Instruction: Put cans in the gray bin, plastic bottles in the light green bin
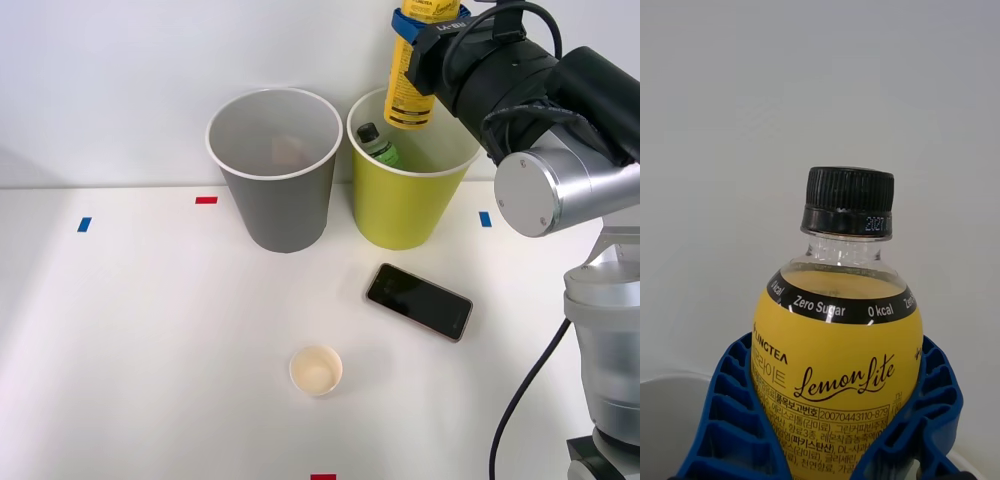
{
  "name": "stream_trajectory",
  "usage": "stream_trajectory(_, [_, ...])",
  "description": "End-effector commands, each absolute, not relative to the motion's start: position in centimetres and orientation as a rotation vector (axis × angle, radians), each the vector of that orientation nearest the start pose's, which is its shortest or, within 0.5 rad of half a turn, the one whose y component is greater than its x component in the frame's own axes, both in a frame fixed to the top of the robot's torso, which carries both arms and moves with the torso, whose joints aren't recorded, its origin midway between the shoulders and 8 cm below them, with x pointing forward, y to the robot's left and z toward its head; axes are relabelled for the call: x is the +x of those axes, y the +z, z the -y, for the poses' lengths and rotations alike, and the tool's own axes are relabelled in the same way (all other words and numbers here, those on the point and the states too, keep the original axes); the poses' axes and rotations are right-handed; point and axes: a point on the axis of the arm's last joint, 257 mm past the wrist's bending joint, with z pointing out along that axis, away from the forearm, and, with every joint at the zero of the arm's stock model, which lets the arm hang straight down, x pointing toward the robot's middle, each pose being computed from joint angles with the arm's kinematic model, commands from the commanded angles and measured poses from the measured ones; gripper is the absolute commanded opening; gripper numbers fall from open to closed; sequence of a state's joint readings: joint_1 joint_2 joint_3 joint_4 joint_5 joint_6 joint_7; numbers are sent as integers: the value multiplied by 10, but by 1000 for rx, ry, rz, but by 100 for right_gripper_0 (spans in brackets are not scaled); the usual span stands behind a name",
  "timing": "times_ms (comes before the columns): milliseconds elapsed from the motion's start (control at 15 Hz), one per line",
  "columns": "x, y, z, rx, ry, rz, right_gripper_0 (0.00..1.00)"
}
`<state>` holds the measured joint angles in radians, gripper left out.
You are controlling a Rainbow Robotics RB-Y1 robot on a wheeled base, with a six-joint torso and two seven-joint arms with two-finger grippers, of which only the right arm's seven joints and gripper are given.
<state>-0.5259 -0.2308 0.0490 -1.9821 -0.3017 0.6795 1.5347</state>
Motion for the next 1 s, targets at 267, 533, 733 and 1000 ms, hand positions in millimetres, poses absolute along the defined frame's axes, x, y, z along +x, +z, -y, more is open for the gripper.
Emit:
stream_trajectory(267, [617,71,118,-312,179,-1426,0])
stream_trajectory(533, [635,62,117,-314,171,-1428,0])
stream_trajectory(733, [638,59,114,-311,181,-1415,27])
stream_trajectory(1000, [638,59,112,-310,190,-1412,100])
